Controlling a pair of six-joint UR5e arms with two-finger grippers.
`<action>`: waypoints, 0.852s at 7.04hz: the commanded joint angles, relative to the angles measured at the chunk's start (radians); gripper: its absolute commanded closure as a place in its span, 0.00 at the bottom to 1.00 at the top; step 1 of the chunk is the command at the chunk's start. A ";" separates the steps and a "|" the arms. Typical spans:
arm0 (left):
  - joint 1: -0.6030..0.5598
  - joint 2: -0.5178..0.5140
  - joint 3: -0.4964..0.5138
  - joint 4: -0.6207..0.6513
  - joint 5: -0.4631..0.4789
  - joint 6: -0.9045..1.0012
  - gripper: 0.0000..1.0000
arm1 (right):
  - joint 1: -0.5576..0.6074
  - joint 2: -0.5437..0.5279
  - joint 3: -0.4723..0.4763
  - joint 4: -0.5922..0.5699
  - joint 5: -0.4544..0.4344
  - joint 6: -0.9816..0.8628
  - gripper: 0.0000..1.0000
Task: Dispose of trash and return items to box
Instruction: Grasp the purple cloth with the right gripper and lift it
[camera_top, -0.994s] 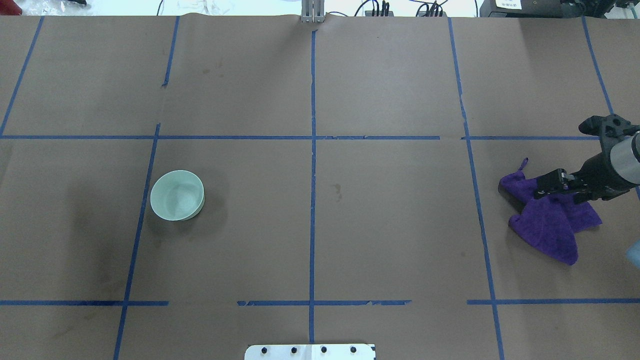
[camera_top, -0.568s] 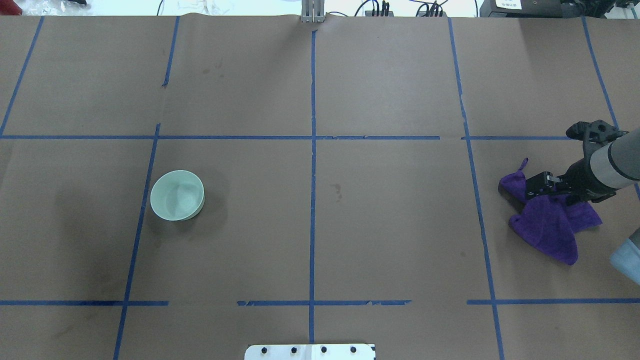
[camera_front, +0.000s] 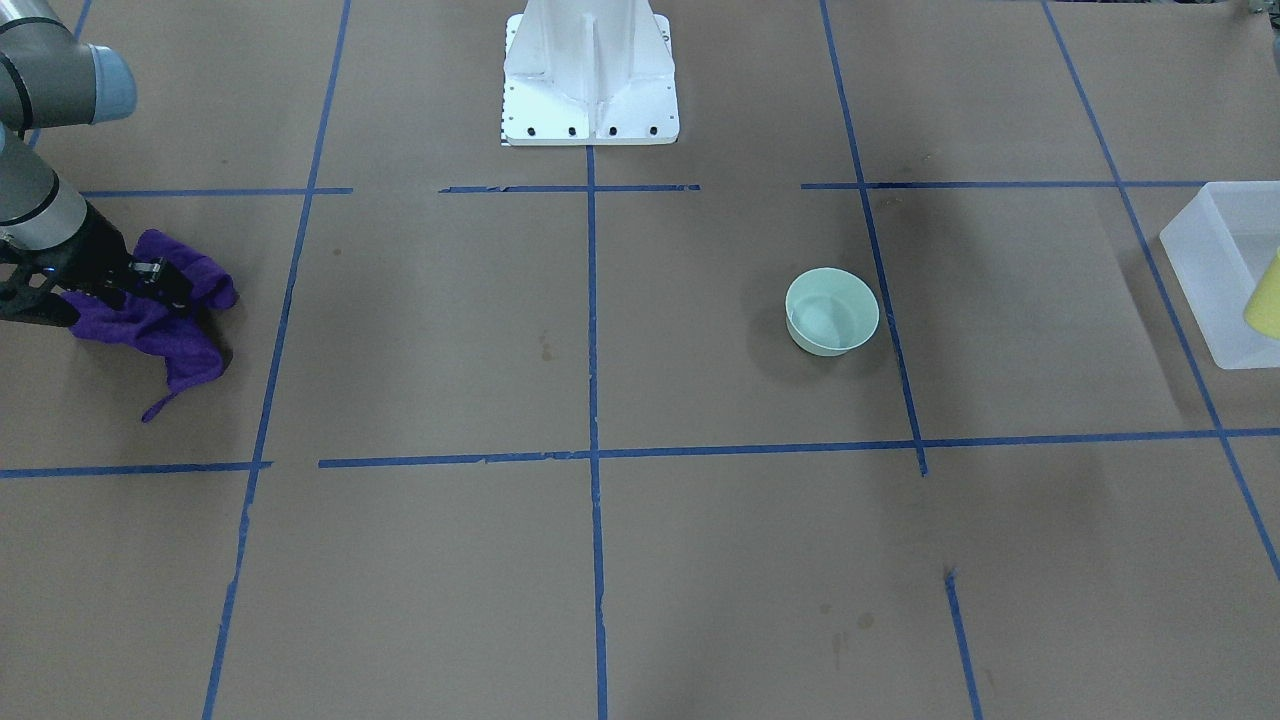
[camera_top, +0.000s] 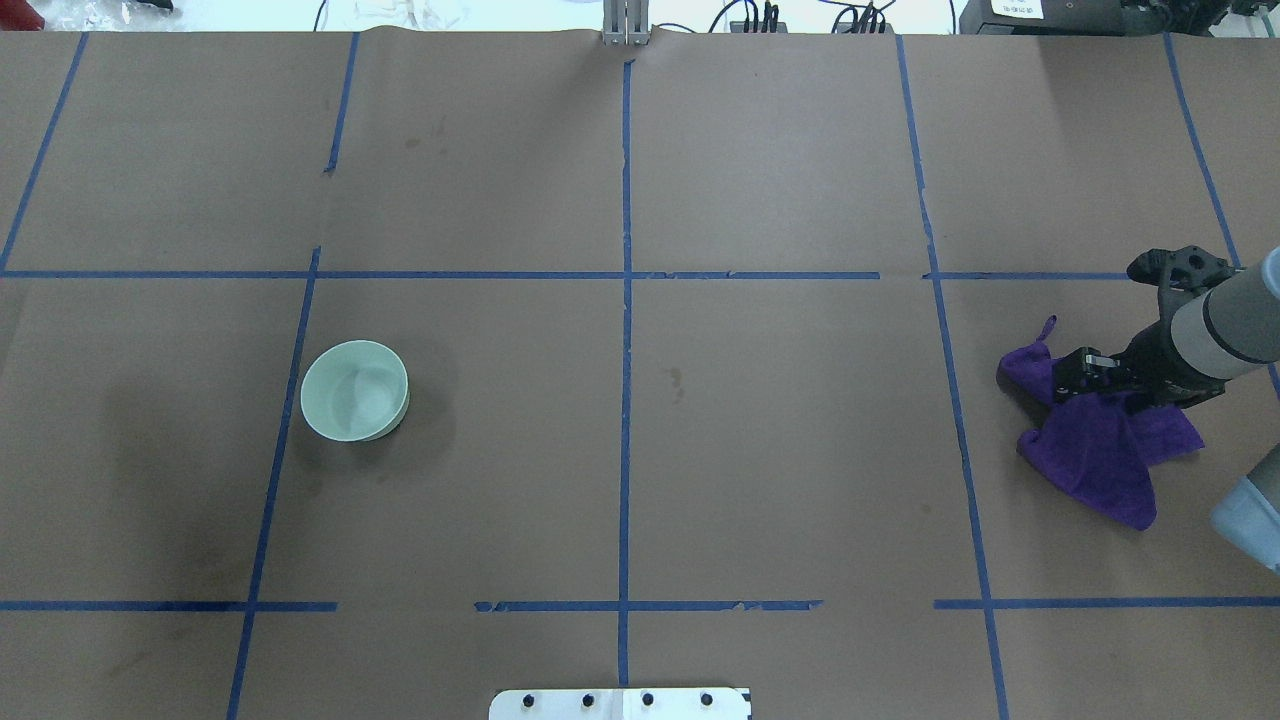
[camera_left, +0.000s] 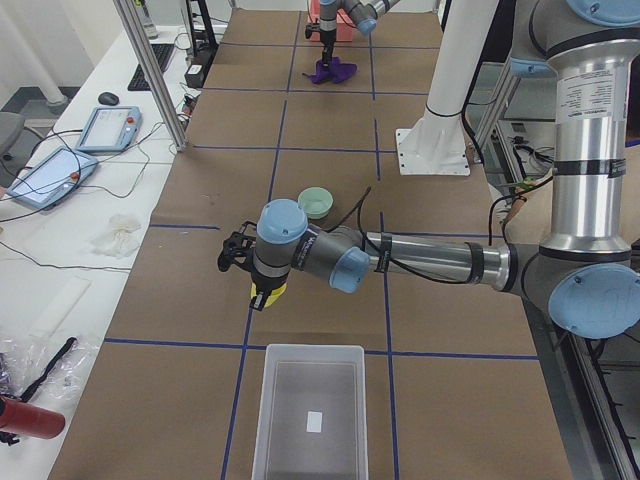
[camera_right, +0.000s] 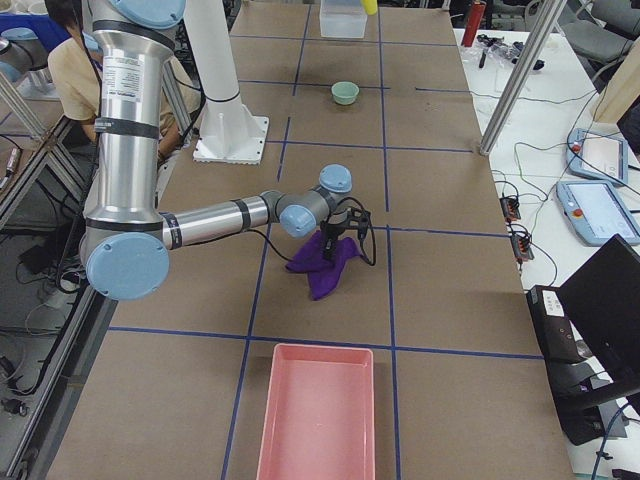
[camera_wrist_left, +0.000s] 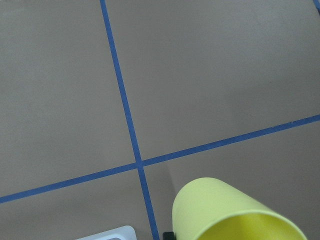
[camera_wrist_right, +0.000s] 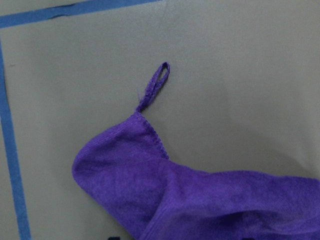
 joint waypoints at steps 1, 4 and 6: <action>-0.014 0.000 0.001 0.000 0.000 0.002 1.00 | 0.013 -0.006 0.009 0.000 0.012 -0.001 1.00; -0.077 0.038 0.025 0.005 0.008 0.176 1.00 | 0.106 -0.046 0.070 -0.003 0.043 -0.004 1.00; -0.091 0.168 0.071 0.000 0.023 0.296 1.00 | 0.151 -0.087 0.125 -0.001 0.046 -0.013 1.00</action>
